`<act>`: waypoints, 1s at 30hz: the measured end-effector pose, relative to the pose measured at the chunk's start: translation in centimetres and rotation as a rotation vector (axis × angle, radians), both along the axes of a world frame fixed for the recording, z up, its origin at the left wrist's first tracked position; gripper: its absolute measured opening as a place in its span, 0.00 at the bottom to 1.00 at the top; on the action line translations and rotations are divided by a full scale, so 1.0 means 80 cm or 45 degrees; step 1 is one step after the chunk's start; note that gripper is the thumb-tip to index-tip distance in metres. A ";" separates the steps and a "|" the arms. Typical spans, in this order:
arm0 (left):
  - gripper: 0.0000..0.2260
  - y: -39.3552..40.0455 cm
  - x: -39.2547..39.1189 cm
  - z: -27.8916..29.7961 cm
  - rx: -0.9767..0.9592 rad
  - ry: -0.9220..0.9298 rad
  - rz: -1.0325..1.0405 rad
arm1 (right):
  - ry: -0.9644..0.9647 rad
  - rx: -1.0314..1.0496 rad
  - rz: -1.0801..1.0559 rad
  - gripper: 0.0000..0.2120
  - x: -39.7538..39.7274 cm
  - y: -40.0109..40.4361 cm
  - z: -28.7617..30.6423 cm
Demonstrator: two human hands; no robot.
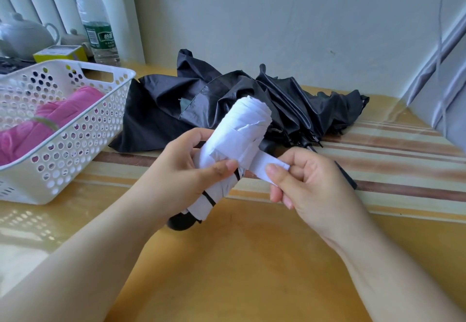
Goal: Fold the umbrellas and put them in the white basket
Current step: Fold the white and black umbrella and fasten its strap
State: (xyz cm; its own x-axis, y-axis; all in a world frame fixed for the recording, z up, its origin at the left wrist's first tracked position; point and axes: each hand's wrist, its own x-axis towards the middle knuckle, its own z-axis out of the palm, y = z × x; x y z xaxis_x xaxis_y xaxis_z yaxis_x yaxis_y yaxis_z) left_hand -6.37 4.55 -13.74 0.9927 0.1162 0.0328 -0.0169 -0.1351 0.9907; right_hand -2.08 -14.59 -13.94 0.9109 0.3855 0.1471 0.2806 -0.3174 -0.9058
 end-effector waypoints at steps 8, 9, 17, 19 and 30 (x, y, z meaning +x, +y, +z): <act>0.17 -0.016 0.003 -0.012 0.220 -0.163 -0.069 | 0.015 0.043 -0.113 0.13 -0.005 0.012 0.001; 0.16 -0.018 0.003 -0.012 0.228 -0.189 -0.066 | 0.040 0.061 -0.108 0.13 -0.006 0.013 0.001; 0.21 -0.026 -0.002 -0.019 0.384 -0.381 0.038 | 0.146 0.395 0.091 0.10 -0.010 0.018 -0.003; 0.21 -0.028 -0.003 -0.017 0.368 -0.411 -0.002 | 0.067 0.329 0.034 0.11 -0.006 0.018 -0.009; 0.28 -0.034 0.000 -0.025 0.407 -0.451 -0.195 | 0.171 0.539 0.107 0.28 0.008 0.015 -0.025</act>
